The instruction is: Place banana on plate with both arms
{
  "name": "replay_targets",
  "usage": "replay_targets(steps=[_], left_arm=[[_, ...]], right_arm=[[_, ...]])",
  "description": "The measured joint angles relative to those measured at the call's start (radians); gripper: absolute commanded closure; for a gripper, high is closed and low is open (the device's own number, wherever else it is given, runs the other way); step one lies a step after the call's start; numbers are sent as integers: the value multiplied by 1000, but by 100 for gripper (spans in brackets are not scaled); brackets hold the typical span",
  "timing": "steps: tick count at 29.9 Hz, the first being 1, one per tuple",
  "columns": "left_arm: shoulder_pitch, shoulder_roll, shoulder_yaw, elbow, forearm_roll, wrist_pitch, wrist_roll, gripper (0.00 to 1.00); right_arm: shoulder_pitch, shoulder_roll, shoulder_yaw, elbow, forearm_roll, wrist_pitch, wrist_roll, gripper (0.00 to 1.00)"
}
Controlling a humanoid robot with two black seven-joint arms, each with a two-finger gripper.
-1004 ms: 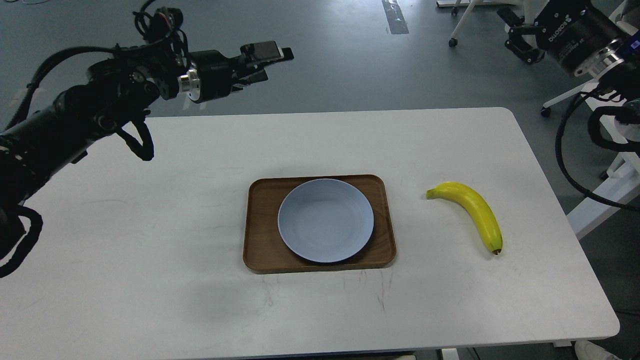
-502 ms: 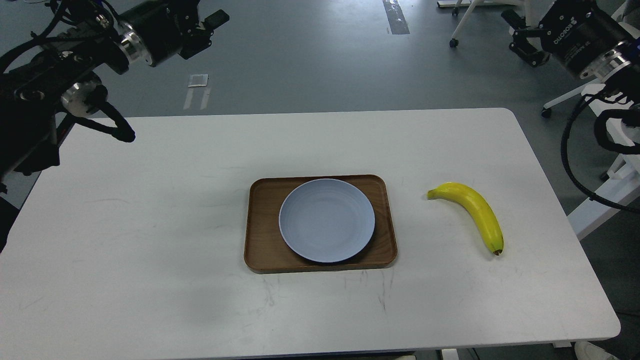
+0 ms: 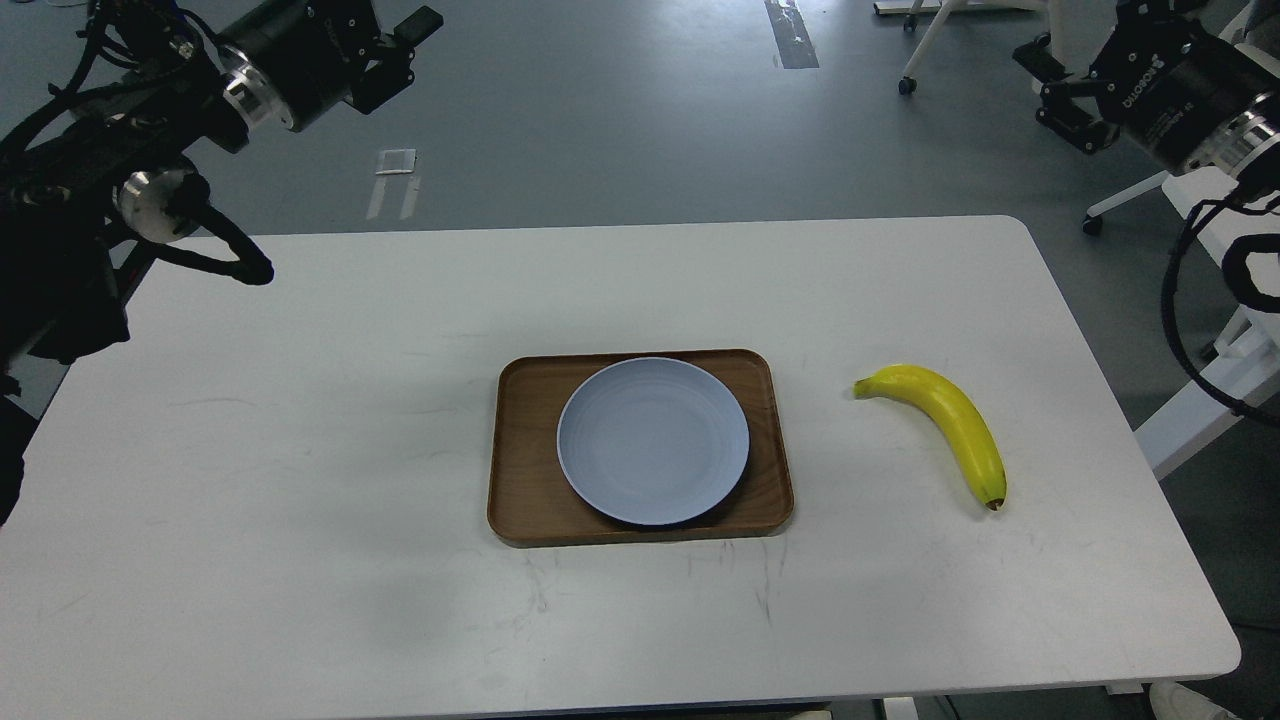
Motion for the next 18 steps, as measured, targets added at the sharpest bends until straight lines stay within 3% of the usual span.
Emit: replay_targets(steps=[7, 18], left_arm=[[9, -4, -31, 0, -4, 0, 0, 3], [16, -5, -46, 0, -5, 0, 0, 3]], right_arm=[[2, -81, -2, 77, -231, 0, 2, 0], [15, -110, -41, 169, -699, 0, 21, 0]])
